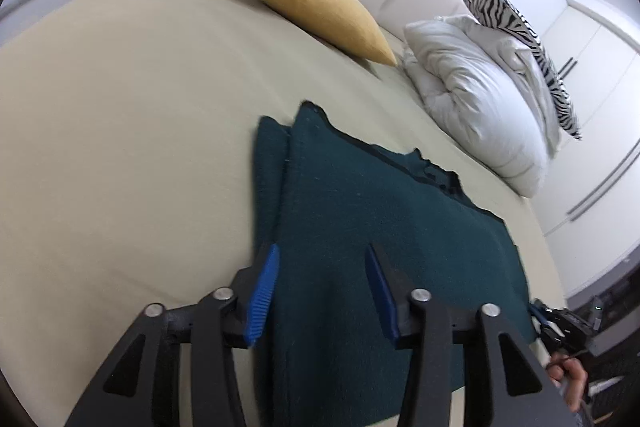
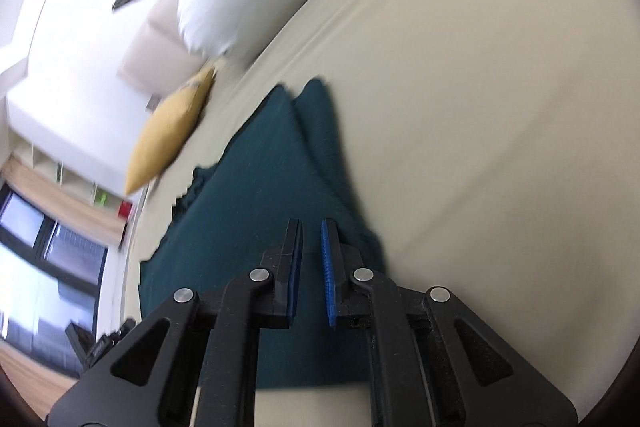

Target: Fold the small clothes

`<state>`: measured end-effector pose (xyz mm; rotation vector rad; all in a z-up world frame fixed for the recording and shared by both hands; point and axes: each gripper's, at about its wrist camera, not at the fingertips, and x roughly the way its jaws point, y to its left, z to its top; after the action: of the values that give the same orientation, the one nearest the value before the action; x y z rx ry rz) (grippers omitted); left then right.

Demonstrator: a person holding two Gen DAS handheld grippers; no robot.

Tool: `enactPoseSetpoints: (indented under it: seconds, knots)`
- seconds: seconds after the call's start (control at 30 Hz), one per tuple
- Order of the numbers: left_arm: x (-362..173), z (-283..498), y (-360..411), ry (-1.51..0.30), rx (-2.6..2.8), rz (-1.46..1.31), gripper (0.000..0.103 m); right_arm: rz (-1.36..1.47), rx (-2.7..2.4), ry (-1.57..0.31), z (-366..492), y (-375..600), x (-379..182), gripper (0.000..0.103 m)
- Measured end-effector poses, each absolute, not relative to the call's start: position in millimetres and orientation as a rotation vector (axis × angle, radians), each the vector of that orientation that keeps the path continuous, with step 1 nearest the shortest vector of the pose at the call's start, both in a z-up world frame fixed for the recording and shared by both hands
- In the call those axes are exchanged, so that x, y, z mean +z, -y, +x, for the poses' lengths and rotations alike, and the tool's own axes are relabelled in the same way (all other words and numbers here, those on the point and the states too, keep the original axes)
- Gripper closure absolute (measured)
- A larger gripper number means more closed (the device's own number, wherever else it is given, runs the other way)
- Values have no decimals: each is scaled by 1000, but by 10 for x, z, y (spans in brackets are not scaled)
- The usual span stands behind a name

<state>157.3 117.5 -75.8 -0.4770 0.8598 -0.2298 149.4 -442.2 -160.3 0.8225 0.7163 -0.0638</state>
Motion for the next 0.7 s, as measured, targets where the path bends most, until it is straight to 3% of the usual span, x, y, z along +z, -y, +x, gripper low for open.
enactPoseSetpoints:
  seconds: [0.07, 0.23, 0.37, 0.5, 0.6, 0.7]
  knots:
    - [-633, 1421, -1076, -826, -257, -481, 45, 802, -83, -705, 1393, 4290, -1465, 86]
    - [-524, 1240, -457, -822, -380, -358, 42, 775, 213, -725, 1489, 3480, -1145, 86]
    - [-777, 1269, -245, -897, -360, -292, 42, 766, 444, -852, 1760, 2670, -1357, 86]
    - [-961, 1259, -462, -923, -349, -331, 61, 787, 379, -981, 1811, 2577, -1868, 88]
    - [-975, 1277, -593, -930, -362, -358, 68, 894, 343, -902, 1639, 2955, -1983, 91]
    - [-992, 1239, -649, -927, -368, -373, 69, 992, 230, -808, 1335, 3519, -1995, 91]
